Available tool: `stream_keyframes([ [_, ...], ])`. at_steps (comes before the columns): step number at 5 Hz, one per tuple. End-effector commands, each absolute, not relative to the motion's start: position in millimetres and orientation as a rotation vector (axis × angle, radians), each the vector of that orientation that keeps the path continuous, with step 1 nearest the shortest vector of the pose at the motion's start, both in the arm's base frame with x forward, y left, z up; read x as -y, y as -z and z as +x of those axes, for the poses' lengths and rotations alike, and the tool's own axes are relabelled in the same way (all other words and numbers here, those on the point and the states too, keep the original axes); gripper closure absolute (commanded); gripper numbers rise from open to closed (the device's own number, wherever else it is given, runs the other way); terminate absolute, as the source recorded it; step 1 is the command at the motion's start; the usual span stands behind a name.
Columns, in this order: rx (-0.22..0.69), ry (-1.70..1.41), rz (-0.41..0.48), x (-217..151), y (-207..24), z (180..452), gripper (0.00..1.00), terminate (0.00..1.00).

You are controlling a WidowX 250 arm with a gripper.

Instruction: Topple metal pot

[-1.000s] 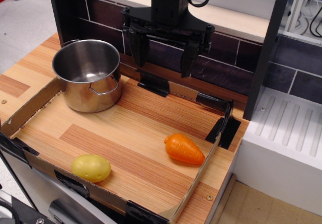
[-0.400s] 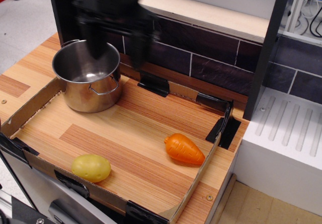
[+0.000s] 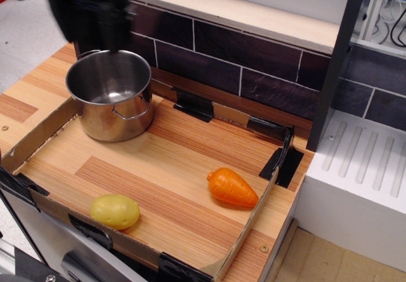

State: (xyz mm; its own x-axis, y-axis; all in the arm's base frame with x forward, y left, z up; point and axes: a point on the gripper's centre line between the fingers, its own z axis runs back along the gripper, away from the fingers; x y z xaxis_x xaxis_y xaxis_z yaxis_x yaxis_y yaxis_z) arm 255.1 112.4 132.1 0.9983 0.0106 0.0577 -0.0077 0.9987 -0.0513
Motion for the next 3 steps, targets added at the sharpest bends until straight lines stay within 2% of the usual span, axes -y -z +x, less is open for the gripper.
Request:
stream_keyframes([
  [1, 0.14, -0.048, 0.004, -156, -139, 274, 0.0, 0.0],
  [3, 0.111, -0.093, 0.046, -157, -93, 280, 0.0, 0.0],
])
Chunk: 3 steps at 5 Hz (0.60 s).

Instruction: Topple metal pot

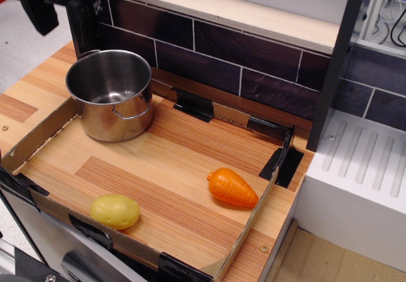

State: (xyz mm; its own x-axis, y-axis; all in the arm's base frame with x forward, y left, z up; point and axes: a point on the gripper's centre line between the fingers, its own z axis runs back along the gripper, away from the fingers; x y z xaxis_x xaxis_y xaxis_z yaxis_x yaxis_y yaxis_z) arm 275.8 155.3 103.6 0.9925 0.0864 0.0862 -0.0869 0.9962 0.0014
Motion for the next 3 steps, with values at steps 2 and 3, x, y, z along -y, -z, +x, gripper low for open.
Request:
stream_keyframes([
  [2, 0.089, -0.1, 0.016, -153, -78, 278, 0.0, 0.0],
  [3, 0.095, -0.092, 0.03, -151, -72, 278, 0.0, 0.0],
])
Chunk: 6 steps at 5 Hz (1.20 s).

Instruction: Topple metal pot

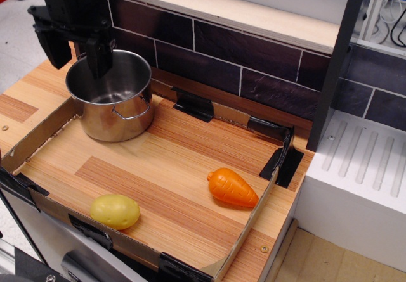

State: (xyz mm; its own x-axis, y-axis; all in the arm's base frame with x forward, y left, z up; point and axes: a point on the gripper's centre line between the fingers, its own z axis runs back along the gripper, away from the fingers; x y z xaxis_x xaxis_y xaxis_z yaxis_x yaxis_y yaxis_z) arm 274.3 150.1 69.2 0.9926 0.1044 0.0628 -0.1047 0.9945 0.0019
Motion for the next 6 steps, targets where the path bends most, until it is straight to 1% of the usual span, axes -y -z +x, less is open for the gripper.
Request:
stream_keyframes([
  [1, 0.086, -0.092, 0.046, -150, -64, 278, 0.0, 0.0],
  [2, 0.086, -0.089, 0.042, -150, -63, 278, 0.0, 0.0],
  [3, 0.103, -0.105, 0.036, -152, -66, 279, 1.0, 0.0],
  [4, 0.159, -0.145, 0.095, -154, -75, 276, 1.0, 0.0],
  [5, 0.165, -0.149, 0.158, -154, -85, 273, 1.0, 0.0],
  [6, 0.174, -0.189, 0.258, -152, -98, 272, 1.0, 0.0],
])
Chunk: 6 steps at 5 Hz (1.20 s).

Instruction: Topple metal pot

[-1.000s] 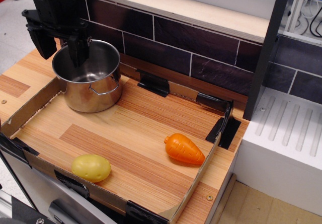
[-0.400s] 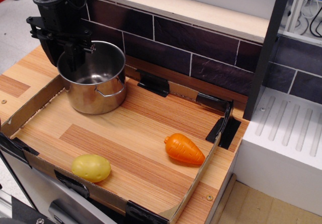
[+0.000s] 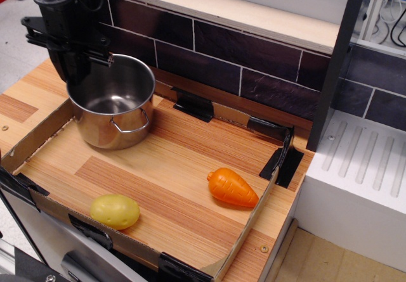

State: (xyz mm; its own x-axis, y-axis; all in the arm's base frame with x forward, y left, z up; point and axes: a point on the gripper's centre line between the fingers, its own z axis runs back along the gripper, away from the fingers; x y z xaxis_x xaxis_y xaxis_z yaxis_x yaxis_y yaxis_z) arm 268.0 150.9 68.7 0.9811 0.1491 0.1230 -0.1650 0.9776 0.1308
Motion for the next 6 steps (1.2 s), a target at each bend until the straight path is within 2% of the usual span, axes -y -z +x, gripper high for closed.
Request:
stream_keyframes([
  [1, 0.186, -0.255, 0.327, -148, -112, 273, 1.0, 0.0],
  [2, 0.248, -0.26, 0.509, -136, -118, 267, 1.0, 0.0],
  [3, 0.335, -0.224, 0.603, -122, -115, 259, 1.0, 0.0],
  [4, 0.326, -0.208, 0.698, -116, -108, 259, 1.0, 0.0],
  [6, 0.286, -0.194, 0.81, -105, -96, 265, 1.0, 0.0],
])
